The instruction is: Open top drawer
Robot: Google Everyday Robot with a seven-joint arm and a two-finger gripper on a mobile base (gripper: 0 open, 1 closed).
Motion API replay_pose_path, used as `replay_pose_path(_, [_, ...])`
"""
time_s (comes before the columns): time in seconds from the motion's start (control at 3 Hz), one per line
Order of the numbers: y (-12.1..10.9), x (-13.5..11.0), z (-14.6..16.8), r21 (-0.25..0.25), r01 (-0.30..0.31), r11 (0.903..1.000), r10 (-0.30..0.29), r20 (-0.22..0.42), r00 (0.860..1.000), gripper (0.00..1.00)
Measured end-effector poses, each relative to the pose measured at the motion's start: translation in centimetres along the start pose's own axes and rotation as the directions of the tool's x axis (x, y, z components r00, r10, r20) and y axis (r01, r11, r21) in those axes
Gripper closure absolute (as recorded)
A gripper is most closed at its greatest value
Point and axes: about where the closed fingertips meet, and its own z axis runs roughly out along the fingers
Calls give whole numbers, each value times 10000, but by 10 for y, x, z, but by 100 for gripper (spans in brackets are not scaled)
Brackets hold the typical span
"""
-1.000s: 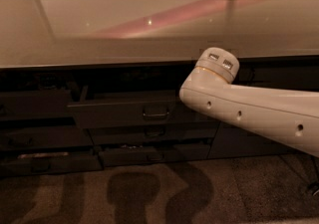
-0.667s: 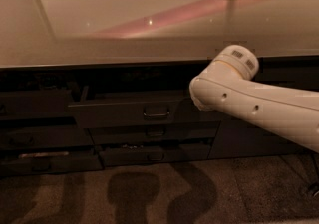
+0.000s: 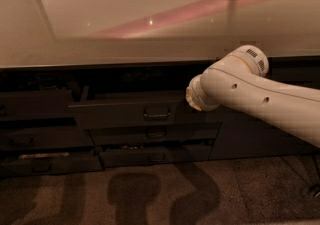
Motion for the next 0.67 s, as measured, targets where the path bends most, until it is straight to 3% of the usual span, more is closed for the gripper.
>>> replay_pose_path(0.33, [1, -5, -1, 180, 656, 9977, -655, -40, 9978, 100])
replay_pose_path(0.67, [6, -12, -7, 761, 1482, 9860, -1435, -639, 9876, 100])
